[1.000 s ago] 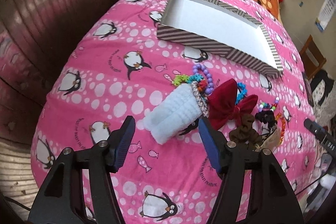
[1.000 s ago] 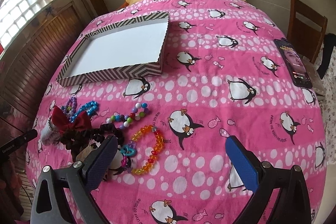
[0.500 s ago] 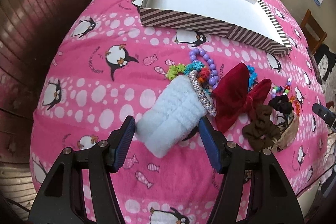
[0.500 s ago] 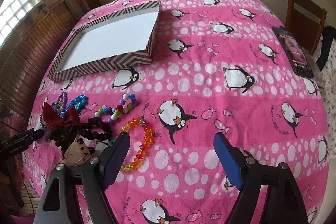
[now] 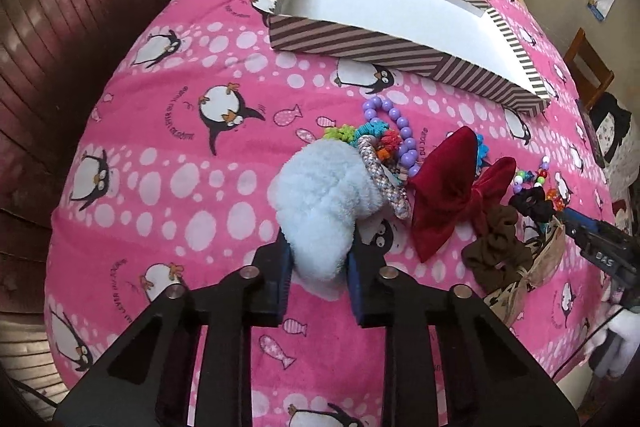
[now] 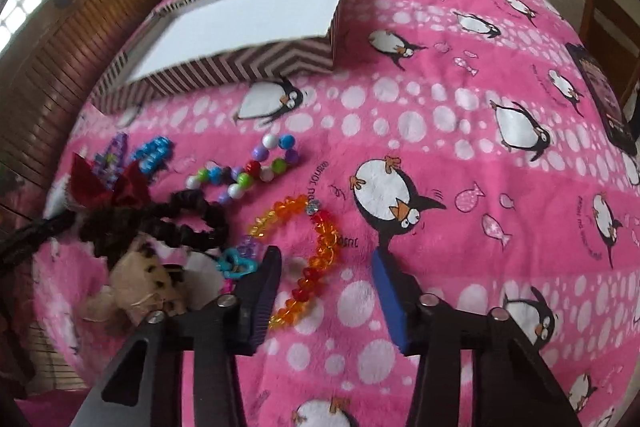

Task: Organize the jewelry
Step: 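Grasp the white fluffy pouch with the left gripper while the right grasps the orange beaded bracelet, then carry the pouch and bracelet over the white tray and open both grippers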

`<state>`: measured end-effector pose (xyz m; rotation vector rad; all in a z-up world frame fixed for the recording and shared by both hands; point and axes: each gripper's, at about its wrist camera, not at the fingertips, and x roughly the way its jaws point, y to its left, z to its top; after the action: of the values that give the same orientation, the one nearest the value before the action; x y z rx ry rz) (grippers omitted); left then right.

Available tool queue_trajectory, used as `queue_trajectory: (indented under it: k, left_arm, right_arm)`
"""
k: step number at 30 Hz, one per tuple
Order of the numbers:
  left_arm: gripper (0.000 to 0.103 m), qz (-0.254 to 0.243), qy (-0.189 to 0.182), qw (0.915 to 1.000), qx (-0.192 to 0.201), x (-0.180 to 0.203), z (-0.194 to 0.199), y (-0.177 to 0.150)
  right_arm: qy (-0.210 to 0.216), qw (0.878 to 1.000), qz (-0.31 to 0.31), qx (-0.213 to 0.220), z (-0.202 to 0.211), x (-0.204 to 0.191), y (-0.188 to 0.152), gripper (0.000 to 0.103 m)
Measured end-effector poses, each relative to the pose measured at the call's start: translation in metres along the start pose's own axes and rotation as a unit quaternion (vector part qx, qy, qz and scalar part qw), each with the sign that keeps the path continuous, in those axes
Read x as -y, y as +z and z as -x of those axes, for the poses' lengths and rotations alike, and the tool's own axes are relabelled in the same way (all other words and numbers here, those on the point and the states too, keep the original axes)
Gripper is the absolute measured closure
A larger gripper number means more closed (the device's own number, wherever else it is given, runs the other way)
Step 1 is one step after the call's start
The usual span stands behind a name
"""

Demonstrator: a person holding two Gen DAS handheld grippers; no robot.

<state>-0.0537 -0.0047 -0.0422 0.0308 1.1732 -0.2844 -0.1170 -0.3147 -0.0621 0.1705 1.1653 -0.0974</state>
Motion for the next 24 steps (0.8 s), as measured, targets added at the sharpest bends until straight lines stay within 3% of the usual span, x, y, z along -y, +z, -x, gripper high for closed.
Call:
queue_trajectory:
  k: [4, 12, 24]
  left_arm:
    - [0.084, 0.01, 0.011, 0.9998, 0.012, -0.007, 0.012, 0.0]
    - [0.084, 0.036, 0.033, 0.9974, 0.054, -0.021, 0.046, 0.007]
    - [0.084, 0.024, 0.006, 0.9958, 0.088, -0.011, 0.068, 0.052]
  right_arm:
    - [-0.004, 1.0, 0.01, 0.008, 0.002, 0.001, 0.002, 0.093]
    - [0.028, 0.999, -0.005, 0.041, 0.035, 0.013, 0.014, 0.094]
    - [0.043, 0.993, 0.026, 0.103, 0.079, -0.002, 0.06, 0.094]
